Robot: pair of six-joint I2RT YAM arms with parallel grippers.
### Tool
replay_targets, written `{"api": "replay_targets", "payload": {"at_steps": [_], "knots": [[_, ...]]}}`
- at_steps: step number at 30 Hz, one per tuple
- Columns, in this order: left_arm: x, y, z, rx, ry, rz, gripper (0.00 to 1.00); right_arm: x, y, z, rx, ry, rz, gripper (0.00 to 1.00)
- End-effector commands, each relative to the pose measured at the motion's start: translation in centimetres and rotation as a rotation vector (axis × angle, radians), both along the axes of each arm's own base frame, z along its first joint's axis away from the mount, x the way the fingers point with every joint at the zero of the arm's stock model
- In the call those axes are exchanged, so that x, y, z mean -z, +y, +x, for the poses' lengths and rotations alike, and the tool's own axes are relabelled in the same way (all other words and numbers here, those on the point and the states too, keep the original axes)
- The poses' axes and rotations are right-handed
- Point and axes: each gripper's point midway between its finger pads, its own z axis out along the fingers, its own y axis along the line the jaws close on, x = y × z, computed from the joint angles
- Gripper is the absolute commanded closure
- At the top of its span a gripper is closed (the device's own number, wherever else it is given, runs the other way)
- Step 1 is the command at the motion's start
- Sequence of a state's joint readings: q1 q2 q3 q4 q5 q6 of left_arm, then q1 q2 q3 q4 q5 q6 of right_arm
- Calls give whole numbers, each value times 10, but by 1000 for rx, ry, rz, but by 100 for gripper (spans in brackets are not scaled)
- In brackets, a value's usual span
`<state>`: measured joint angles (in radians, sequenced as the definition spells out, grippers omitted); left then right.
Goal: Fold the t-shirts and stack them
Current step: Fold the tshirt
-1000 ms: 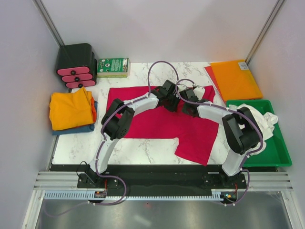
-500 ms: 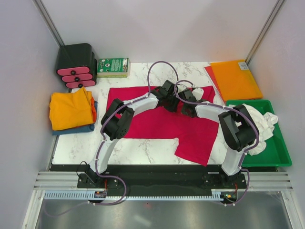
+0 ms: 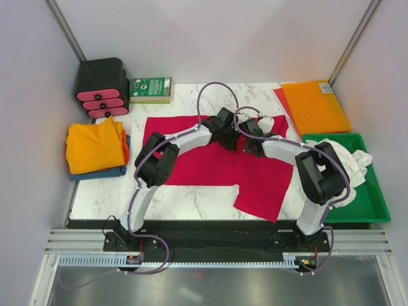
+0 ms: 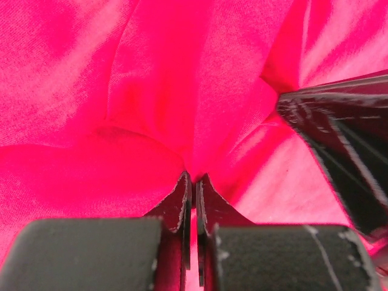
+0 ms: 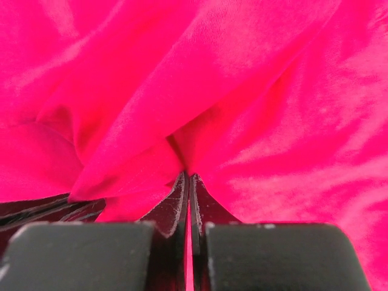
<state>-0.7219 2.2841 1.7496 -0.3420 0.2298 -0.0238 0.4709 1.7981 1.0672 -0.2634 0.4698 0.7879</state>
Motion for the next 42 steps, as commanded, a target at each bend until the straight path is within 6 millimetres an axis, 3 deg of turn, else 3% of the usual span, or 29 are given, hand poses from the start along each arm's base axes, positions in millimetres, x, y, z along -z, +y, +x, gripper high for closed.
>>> {"api": "replay_targets", "payload": {"at_steps": [1, 18, 22, 34, 39, 42], "knots": [[-14, 1, -10, 30, 6, -8, 98, -27, -19, -5, 31, -46, -69, 98], [-10, 3, -10, 24, 8, 6, 98, -21, -39, -19, 59, -6, -155, 99], [-9, 2, -10, 23, 13, 4, 98, -22, -38, -17, 55, -7, -155, 92], [-7, 3, -12, 28, 20, 5, 98, -14, -36, -15, 51, 13, -158, 88], [-8, 3, -12, 28, 19, 4, 98, -14, -38, -16, 54, 13, -168, 99], [-9, 3, -12, 26, 16, 5, 98, -16, -51, -21, 89, 24, -196, 100]]}}
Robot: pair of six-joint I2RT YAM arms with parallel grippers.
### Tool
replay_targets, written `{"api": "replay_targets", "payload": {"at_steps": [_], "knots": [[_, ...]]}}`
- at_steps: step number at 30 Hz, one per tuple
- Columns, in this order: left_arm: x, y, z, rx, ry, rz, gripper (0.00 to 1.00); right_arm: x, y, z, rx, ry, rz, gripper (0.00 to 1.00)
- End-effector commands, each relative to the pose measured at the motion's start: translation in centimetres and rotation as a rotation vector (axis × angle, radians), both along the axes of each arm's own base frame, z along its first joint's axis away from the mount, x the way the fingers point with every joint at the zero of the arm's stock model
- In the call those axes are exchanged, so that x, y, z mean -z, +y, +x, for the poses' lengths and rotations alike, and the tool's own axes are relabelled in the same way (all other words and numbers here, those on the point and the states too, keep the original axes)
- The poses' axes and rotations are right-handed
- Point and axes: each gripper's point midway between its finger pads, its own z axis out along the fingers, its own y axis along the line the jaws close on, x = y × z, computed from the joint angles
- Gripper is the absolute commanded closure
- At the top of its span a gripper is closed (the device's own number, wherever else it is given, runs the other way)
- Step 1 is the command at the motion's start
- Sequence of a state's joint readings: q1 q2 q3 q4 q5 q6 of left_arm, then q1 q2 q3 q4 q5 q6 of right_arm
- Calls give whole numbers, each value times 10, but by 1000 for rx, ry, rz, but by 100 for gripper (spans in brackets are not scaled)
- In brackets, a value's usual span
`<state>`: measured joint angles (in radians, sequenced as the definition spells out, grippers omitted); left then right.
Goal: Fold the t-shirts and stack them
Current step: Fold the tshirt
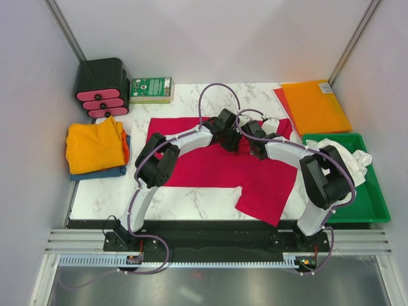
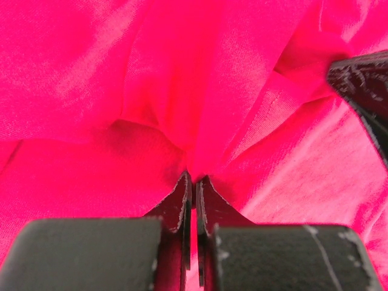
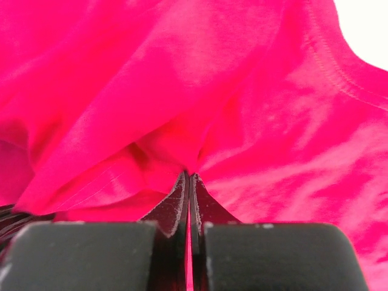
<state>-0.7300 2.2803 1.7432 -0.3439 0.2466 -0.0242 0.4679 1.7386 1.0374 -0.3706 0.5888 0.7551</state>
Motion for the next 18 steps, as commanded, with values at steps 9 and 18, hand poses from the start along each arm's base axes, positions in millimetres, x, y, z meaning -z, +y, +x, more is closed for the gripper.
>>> {"api": "replay_targets", "payload": {"at_steps": [9, 18], "knots": [[-11, 11, -6, 1, 4, 16, 98, -17, -44, -28, 113, 28, -105, 100], [-17, 14, -9, -1, -5, 20, 98, -13, -54, -51, 132, 77, -129, 100]]}}
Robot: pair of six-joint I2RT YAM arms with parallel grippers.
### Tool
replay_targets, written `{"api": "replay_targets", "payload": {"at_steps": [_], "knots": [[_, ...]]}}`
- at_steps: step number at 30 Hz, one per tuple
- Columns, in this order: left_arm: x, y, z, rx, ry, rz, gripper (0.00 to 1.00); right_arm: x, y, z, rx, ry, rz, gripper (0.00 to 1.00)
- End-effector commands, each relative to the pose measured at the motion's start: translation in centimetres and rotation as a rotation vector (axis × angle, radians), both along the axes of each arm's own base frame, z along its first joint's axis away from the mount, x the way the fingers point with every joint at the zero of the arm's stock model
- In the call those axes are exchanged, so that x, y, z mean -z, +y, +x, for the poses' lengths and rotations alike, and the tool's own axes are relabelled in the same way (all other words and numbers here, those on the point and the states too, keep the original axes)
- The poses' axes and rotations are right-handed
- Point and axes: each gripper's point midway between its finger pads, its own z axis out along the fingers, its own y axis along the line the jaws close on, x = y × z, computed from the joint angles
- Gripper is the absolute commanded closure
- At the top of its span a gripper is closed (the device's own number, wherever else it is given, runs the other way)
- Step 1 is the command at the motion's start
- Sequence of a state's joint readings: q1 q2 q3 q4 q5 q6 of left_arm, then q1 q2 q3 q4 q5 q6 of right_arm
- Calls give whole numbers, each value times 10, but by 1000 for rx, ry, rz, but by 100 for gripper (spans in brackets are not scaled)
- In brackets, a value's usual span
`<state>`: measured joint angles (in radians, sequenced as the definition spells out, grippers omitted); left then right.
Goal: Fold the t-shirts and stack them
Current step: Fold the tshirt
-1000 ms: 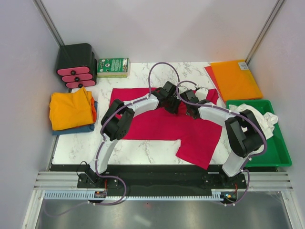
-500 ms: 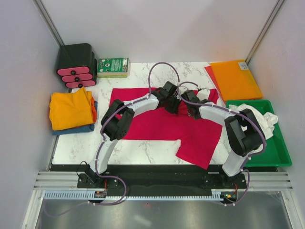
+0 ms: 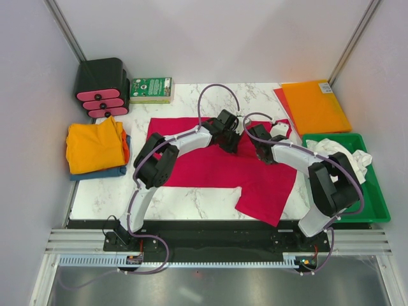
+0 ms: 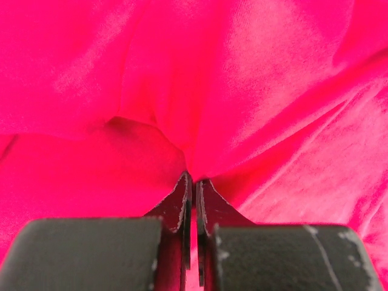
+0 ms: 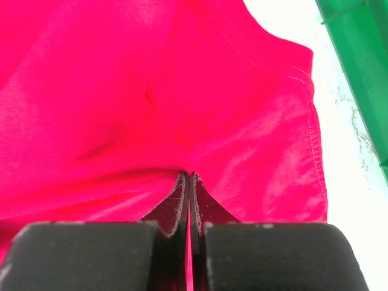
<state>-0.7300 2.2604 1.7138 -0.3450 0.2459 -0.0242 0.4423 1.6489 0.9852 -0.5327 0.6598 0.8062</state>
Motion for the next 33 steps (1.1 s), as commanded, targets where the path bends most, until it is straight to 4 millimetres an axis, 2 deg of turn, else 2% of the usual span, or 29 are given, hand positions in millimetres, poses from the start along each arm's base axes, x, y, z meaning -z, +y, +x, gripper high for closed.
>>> {"api": "replay_targets", "payload": {"at_steps": [1, 2, 3, 4, 6, 8, 9, 10, 13, 14, 16, 17, 19, 20, 22, 23, 24, 26, 27, 28, 29, 30, 31, 33], "knots": [[-16, 10, -4, 0, -9, 16, 98, -4, -16, -16, 38, 20, -48, 100], [-17, 11, -5, 2, -9, 15, 98, -5, -16, -16, 39, 15, -45, 100], [-17, 11, -5, 5, -10, 15, 98, -6, -14, -17, 31, 3, -28, 91], [-22, 10, -5, 9, -17, 10, 95, -11, -8, -8, 10, -47, 4, 83], [-30, 10, -4, 8, -29, 1, 85, -32, 3, 6, -17, -161, 75, 65], [-50, 8, 2, -1, -75, -30, 67, -48, 7, 17, -39, -201, 78, 54], [-58, 8, 5, -8, -94, -36, 59, -65, 12, 30, -43, -234, 82, 47], [-74, 8, 8, -17, -124, -55, 49, -71, 13, 35, -44, -241, 77, 45], [-100, 13, 18, -42, -172, -77, 39, -93, 20, 53, -69, -272, 71, 37], [-112, 15, 20, -49, -191, -92, 38, -95, 21, 57, -75, -274, 67, 36], [-123, 26, 29, -79, -209, -100, 38, -104, 25, 67, -99, -286, 57, 37], [-129, 30, 33, -90, -218, -108, 38, -97, 28, 72, -108, -268, 48, 39], [-128, 48, 49, -132, -216, -104, 39, -99, 30, 84, -125, -264, 27, 53], [-122, 56, 56, -150, -211, -91, 40, -86, 28, 89, -122, -230, 18, 63], [-113, 87, 80, -226, -203, -59, 42, -86, 30, 103, -127, -231, 28, 70], [-107, 99, 88, -253, -191, -48, 43, -77, 30, 113, -121, -215, 40, 76], [-93, 122, 101, -298, -163, -22, 44, -74, 30, 119, -119, -209, 47, 78], [-79, 144, 113, -345, -137, 4, 46, -63, 34, 134, -120, -197, 60, 85], [-65, 164, 120, -382, -109, 25, 48, -61, 34, 140, -117, -195, 62, 87], [-59, 174, 124, -376, -111, 45, 49, -49, 37, 143, -121, -172, 55, 87], [-51, 189, 125, -394, -96, 58, 50, -52, 39, 152, -121, -185, 62, 88], [-45, 195, 127, -402, -89, 70, 50, -50, 41, 156, -122, -183, 60, 88], [-41, 200, 127, -405, -89, 82, 51, -38, 41, 159, -123, -163, 52, 89], [-33, 212, 126, -420, -77, 104, 51, -36, 43, 166, -122, -164, 54, 89]]}}
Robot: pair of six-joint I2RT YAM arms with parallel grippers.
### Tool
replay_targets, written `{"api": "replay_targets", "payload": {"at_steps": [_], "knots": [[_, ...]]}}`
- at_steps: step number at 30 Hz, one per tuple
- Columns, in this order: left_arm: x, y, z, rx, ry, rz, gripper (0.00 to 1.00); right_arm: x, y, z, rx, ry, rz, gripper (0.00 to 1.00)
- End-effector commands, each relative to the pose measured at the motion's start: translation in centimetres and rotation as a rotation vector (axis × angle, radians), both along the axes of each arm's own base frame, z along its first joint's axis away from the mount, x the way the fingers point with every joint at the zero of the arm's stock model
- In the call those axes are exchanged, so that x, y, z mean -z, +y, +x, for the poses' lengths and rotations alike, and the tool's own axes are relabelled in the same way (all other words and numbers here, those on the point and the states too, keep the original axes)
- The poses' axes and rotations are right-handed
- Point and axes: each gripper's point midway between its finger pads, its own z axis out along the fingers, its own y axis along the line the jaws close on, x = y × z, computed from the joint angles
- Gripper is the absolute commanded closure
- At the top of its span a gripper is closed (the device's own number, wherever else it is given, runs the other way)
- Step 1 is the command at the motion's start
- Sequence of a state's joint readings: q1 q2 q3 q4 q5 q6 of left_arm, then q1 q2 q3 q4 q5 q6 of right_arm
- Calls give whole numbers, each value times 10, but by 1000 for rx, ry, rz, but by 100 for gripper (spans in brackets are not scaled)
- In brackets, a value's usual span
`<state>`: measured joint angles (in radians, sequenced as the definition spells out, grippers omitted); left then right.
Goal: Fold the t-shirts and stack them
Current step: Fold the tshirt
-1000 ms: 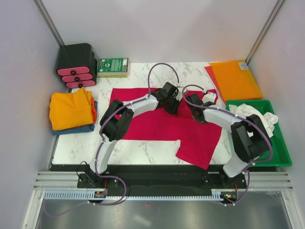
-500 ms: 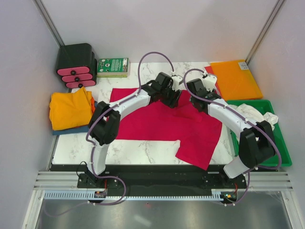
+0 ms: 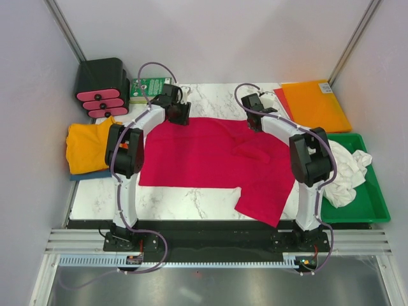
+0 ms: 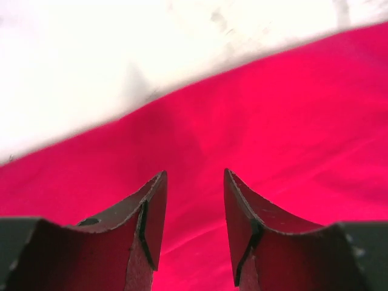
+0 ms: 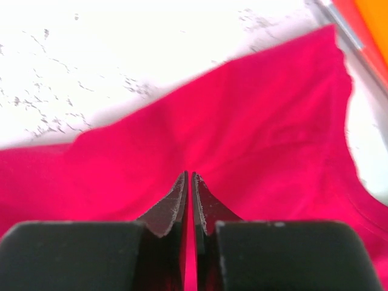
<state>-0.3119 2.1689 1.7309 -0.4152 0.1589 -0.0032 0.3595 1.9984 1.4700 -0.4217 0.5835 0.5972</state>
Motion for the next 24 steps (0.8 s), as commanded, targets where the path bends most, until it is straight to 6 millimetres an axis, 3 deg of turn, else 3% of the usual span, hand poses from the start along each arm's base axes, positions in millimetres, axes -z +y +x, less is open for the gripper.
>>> {"api": "replay_targets", "payload": {"at_steps": [1, 6, 14, 17, 19, 20, 24], "knots": [[14, 11, -8, 33, 22, 59, 51, -5, 13, 28, -18, -37, 19, 89], [34, 21, -12, 35, 75, 84, 51, 27, 14, 32, -25, 33, 16, 88], [58, 46, -12, -18, 191, 118, 53, 58, 19, 39, -47, 117, 23, 87], [61, 63, -3, -63, 210, 121, 53, 65, 23, 47, -51, 135, 47, 86], [61, 76, 5, -93, 222, 116, 53, 58, 29, 58, -56, 117, 75, 86], [62, 80, 7, -100, 231, 117, 53, 65, 30, 61, -51, 127, 83, 86], [49, 93, 32, -122, 203, 110, 53, 55, 41, 86, -52, 89, 140, 85]]}}
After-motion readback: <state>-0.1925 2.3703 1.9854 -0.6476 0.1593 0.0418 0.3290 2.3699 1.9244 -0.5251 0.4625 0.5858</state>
